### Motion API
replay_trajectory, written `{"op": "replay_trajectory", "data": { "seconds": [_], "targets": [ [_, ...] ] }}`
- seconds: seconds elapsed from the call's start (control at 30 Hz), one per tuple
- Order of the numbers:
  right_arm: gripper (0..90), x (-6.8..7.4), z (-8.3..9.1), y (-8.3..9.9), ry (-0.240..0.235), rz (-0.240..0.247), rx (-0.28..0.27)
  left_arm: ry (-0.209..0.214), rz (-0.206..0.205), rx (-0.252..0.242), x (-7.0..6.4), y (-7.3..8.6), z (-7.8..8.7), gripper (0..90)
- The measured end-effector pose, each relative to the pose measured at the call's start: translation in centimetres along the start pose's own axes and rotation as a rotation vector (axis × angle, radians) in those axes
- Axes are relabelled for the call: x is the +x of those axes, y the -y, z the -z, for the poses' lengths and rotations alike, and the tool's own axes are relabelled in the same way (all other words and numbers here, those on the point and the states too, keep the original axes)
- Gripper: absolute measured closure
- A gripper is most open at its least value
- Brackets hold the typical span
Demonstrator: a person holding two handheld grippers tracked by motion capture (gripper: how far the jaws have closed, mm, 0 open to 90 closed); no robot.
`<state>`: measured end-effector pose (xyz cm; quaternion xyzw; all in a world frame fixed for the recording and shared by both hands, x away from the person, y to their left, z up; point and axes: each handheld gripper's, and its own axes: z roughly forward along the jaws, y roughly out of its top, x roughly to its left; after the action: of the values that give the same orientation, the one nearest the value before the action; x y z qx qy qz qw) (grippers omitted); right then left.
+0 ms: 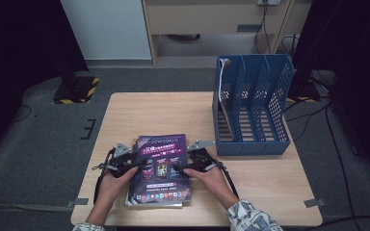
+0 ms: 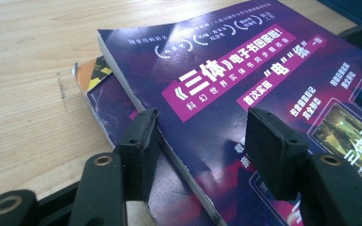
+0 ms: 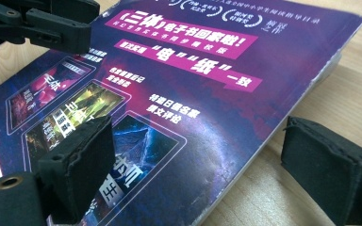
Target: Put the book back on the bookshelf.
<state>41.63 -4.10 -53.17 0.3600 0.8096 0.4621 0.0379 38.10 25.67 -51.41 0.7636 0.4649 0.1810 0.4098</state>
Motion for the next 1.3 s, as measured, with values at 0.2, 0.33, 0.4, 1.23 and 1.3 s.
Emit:
{"op": "replay_trajectory", "data": {
  "seconds": [0.2, 0.33, 0.4, 1.23, 1.3],
  "targets": [
    [9.2, -0.5, -0.5, 0.2, -0.044, -0.047, -0.010, -0.007, -0.006, 0.004, -0.1, -0.1, 0.0, 44.2],
    [11.6, -0.6, -0.9, 0.3, -0.076, -0.074, -0.011, -0.008, -0.007, 0.003, -0.1, -0.1, 0.0, 44.2],
    [14.0, -0.4, -0.7, 0.2, -0.065, -0.078, -0.002, -0.009, -0.007, 0.004, -0.1, -0.1, 0.0, 44.2],
    [25.0, 1.8, -2.0, -3.5, -0.163, 0.015, -0.017, -0.006, 0.007, -0.008, 0.1, 0.2, 0.0, 42.2],
    [25.6, 1.8, -2.3, -3.4, -0.169, 0.005, -0.016, -0.005, 0.006, -0.008, 0.1, 0.2, 0.0, 42.0]
  ]
}}
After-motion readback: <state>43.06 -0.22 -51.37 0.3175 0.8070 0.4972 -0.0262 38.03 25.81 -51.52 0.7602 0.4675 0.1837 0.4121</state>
